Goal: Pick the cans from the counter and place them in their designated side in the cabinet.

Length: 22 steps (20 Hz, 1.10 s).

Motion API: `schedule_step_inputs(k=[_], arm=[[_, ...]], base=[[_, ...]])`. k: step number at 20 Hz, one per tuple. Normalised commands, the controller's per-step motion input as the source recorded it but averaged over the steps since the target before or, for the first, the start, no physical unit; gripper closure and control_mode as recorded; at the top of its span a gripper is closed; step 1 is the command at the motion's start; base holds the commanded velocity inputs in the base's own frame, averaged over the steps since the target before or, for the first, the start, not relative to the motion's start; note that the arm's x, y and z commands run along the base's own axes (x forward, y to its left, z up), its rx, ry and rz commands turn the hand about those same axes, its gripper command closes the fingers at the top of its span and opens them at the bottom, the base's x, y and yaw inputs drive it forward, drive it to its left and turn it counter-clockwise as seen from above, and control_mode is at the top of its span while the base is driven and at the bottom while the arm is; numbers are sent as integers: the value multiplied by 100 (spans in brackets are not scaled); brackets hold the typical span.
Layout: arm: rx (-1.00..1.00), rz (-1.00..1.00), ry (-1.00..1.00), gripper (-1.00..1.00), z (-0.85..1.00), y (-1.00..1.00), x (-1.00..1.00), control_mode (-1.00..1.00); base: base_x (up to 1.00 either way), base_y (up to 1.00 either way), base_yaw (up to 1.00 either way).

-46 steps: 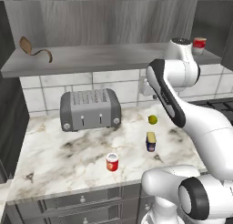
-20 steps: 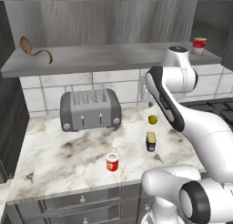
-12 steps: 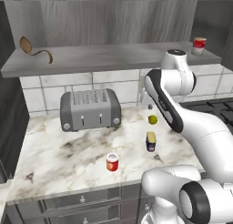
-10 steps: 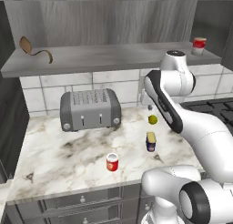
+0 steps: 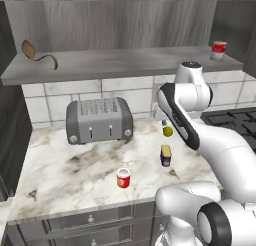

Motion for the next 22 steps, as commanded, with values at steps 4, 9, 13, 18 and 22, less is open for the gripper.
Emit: schedule_step_inputs(k=[4,9,13,18,22], arm=[[0,-1,0,-100,-20,0,0,-100],[0,-1,0,-100,-21,0,1,-100],[0,-1,0,-100,-20,0,4,-100],[0,-1,0,-100,-16,0,10,-100],[0,-1,1,-100,-15,0,13,-100]], base=[[0,0,0],[0,0,0],[0,0,0],[0,0,0],[0,0,0]])
